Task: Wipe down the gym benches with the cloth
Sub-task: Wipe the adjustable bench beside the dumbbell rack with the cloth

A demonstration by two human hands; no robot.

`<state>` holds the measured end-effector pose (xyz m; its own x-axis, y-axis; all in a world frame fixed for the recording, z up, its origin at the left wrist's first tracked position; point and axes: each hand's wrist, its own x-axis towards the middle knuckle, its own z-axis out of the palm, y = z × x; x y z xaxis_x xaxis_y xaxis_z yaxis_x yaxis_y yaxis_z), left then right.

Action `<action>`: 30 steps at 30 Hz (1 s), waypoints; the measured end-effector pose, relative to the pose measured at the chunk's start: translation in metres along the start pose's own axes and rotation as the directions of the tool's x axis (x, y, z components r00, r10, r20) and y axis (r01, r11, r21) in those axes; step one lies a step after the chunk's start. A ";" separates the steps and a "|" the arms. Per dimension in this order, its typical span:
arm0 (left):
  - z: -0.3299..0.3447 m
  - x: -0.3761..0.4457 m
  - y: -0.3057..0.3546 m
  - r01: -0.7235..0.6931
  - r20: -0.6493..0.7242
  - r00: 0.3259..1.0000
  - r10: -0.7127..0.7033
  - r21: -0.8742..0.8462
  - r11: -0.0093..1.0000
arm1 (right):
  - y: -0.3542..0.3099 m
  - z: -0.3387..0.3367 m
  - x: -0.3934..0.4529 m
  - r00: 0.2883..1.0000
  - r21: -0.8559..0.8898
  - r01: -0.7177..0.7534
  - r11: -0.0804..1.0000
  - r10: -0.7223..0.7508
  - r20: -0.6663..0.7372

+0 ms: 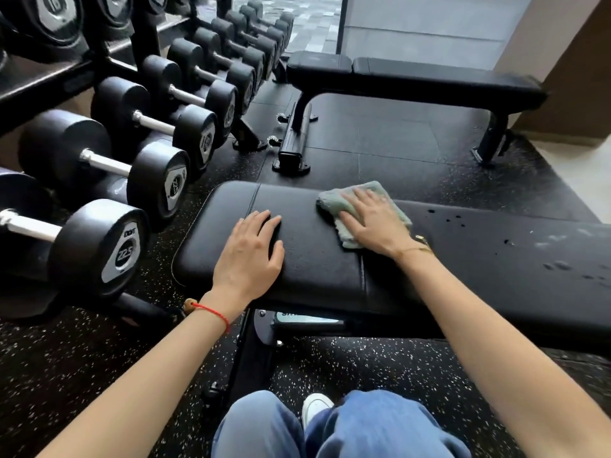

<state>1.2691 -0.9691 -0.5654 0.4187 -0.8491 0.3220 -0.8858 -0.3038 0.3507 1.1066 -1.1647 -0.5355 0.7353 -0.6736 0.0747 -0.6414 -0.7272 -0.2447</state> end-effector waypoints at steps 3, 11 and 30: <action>0.001 -0.001 -0.001 -0.003 0.001 1.000 0.003 -0.005 1.000 | -0.014 0.010 -0.058 0.970 0.093 0.242 0.966 -0.243 0.000; 0.002 -0.003 -0.001 0.002 -0.016 1.000 -0.002 -0.001 1.000 | 0.050 -0.021 -0.052 0.995 -0.032 -0.099 0.995 0.098 -0.023; -0.001 -0.005 0.006 0.019 0.016 1.000 -0.020 0.038 0.999 | 0.020 -0.015 -0.170 0.956 0.075 0.286 0.955 -0.290 0.049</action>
<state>1.2622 -0.9662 -0.5642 0.4331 -0.8495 0.3012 -0.8846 -0.3366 0.3228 0.9653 -1.0669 -0.5388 0.8996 -0.4261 0.0953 -0.3854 -0.8775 -0.2853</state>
